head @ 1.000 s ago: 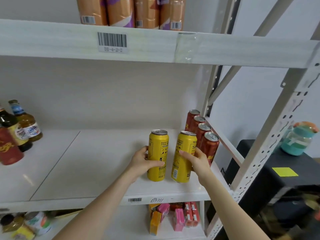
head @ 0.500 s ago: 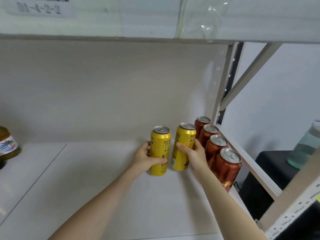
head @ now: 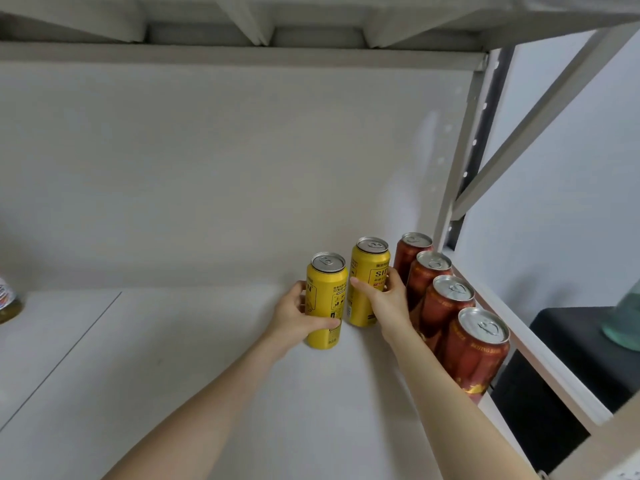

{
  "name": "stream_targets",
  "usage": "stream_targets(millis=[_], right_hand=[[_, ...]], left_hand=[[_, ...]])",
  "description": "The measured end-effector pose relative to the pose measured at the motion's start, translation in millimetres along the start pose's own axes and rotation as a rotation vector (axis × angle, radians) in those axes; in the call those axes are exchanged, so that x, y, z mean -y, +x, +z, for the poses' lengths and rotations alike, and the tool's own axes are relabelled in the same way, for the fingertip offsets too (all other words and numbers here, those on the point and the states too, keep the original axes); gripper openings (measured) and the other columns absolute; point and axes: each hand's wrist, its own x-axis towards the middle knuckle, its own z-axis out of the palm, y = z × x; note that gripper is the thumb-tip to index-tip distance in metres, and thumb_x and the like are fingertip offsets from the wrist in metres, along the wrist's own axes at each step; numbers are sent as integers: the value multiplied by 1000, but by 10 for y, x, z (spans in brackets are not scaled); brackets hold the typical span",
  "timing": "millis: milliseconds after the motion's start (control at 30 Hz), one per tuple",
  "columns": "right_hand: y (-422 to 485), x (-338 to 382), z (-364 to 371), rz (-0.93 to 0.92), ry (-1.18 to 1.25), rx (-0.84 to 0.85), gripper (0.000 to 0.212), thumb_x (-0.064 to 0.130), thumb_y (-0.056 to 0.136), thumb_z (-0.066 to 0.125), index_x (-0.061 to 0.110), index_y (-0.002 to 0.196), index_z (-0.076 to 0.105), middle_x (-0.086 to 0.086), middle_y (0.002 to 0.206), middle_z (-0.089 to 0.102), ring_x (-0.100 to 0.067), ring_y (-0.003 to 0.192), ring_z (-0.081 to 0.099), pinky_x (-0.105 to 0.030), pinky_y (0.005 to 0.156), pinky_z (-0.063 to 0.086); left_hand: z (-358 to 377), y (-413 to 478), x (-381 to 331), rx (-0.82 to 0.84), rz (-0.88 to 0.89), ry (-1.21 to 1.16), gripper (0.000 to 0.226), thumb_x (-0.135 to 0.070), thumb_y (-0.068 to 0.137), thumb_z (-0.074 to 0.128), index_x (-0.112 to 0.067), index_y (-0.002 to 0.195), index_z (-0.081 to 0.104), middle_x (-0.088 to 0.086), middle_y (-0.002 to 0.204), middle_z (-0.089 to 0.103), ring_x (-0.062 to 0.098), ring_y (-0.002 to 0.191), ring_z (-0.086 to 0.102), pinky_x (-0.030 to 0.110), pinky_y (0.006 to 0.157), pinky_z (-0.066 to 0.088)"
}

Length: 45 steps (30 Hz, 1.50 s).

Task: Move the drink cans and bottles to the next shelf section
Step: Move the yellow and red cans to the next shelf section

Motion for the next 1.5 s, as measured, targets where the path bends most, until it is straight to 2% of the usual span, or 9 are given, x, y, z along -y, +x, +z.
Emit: stream_targets(millis=[300,733,833,933,1033,1200,1300,1400,1500], right_hand=[[98,-112,52,-31,-46,13,57,24,75,85,21,125,58,16,102,69,10,84,65,-9,61,49],[79,-122,31,-39,-39,59,60,23,82,80,20,134,52,10,115,67,6,96,64,-15,75,49],[37,-101,26,-38,-51,62,67,25,82,80,21,140,47,11,120,64,5,100,62,-17,77,47],[-52,-107,-3,22,-20,44,83,29,83,79,25,151,32,6,137,54,-2,108,57,-20,84,45],[-214,-136,-59,73,-4,6,88,30,85,77,20,154,25,-3,148,46,-11,123,50,-26,94,40],[-555,-234,-133,42,-41,-68,67,30,85,76,14,142,45,-5,140,53,-16,126,53,-33,107,43],[-670,-214,-98,9,-87,4,55,30,82,79,15,129,56,-2,126,62,-11,116,59,-28,100,48],[-727,-180,-21,-13,-92,95,56,29,79,81,18,128,57,-2,122,64,-10,113,62,-28,95,51],[-778,-151,13,-56,-57,135,51,24,78,82,23,123,59,0,118,66,-9,113,63,-20,91,51]], left_hand=[[-23,42,98,2,0,-51,79,-15,50,95,-28,119,58,-3,113,73,13,101,71,42,93,57],[-26,2,145,26,-1,-76,84,-32,41,94,-37,116,57,-5,120,70,11,107,68,37,94,56],[-49,-34,175,38,-17,-79,82,-24,47,96,-32,119,57,-2,118,70,10,103,70,31,87,57],[-117,-89,274,64,-30,-81,81,-4,58,94,-24,125,54,2,114,69,7,94,72,19,72,56],[-180,-121,350,82,-37,-64,81,10,60,88,-17,128,53,8,115,67,10,90,71,18,73,55],[-216,-71,378,142,-30,-30,78,17,64,82,-1,132,51,22,125,64,31,107,67,32,90,57],[-225,-43,370,162,-13,-18,76,17,64,82,0,131,51,24,123,64,37,111,65,40,94,55],[-188,-60,365,177,-3,-23,77,18,63,82,1,131,50,24,122,65,36,109,67,40,91,57],[-130,-119,367,185,10,-27,75,18,62,82,1,129,52,22,118,66,27,98,69,29,82,59]])
